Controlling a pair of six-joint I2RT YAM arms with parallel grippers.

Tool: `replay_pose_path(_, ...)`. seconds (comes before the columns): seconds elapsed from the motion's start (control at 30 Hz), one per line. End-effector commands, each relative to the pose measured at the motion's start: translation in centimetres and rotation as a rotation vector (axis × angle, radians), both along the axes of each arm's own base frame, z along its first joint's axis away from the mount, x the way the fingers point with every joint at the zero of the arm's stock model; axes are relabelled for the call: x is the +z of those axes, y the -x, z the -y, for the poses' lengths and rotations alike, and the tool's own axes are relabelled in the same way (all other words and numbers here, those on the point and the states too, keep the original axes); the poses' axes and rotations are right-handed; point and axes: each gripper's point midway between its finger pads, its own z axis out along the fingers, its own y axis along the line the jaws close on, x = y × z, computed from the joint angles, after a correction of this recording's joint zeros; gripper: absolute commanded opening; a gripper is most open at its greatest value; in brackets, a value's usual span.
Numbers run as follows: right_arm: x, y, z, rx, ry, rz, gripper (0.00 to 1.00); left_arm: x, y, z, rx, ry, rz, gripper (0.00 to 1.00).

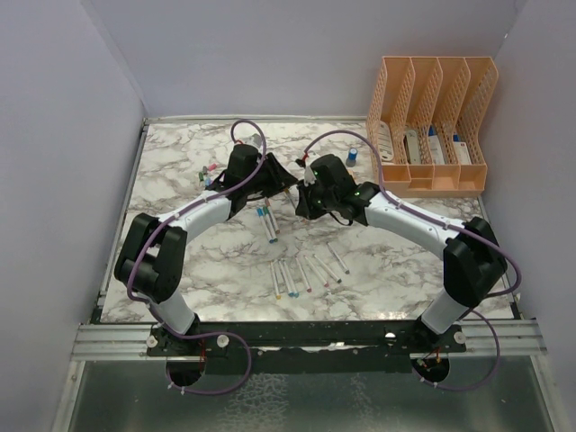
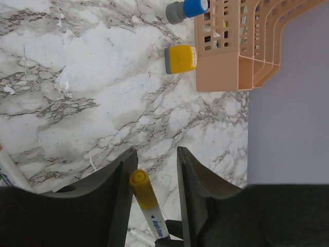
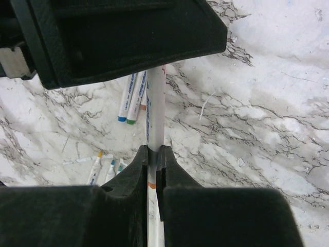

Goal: Open the pen caps

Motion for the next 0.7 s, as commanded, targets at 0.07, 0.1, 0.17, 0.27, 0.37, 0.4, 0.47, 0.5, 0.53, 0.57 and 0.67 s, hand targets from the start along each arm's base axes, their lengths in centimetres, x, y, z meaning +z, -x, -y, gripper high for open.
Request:
replay_pose_path(0.07, 2.5, -0.1, -1.0, 0.027, -0.072, 0.055, 0.01, 0.1, 0.5, 0.8, -0.032, 0.030, 0.007, 0.35)
replay_pose_path(0.1, 2.5, -0.1, -1.0, 0.028, -0.072, 0.054, 0.01, 0.1, 0.5, 0.8, -0.031, 0.030, 0.008, 0.30)
replay_pose_path(0.17, 2.5, 0.0, -1.1, 0.031, -0.073, 0.053, 0.01, 0.2, 0.5, 0.8, -0.031, 0.032, 0.009, 0.22)
replay_pose_path(0.27, 2.5, 0.0, -1.0, 0.030, -0.072, 0.052, 0.01, 0.2, 0.5, 0.9, -0.031, 0.034, 0.009, 0.09)
replay_pose_path(0.37, 2.6, 0.0, -0.9, 0.024, -0.073, 0.057, 0.01, 0.2, 0.4, 0.9, -0.033, 0.035, 0.011, 0.00)
replay_pose_path(0.4, 2.7, -0.1, -0.9, 0.021, -0.073, 0.060, 0.03, 0.3, 0.4, 1.0, -0.034, 0.037, 0.012, 0.00)
replay_pose_path(0.47, 2.9, -0.2, -0.9, 0.018, -0.075, 0.065, 0.20, 0.4, 0.5, 1.1, -0.037, 0.040, 0.011, 0.00)
replay_pose_path(0.5, 2.9, -0.3, -1.0, 0.019, -0.077, 0.064, 0.33, 0.4, 0.5, 1.2, -0.039, 0.043, 0.012, 0.00)
replay_pose_path(0.53, 2.9, -0.3, -1.1, 0.020, -0.077, 0.062, 0.43, 0.6, 0.6, 1.3, -0.041, 0.047, 0.013, 0.00)
replay_pose_path(0.57, 2.9, -0.3, -1.2, 0.023, -0.078, 0.059, 0.48, 0.7, 0.8, 1.5, -0.046, 0.052, 0.014, 0.00)
replay_pose_path(0.67, 2.8, -0.6, -1.5, 0.014, -0.084, 0.052, 0.60, 1.5, 1.2, 2.1, -0.055, 0.071, 0.024, 0.00)
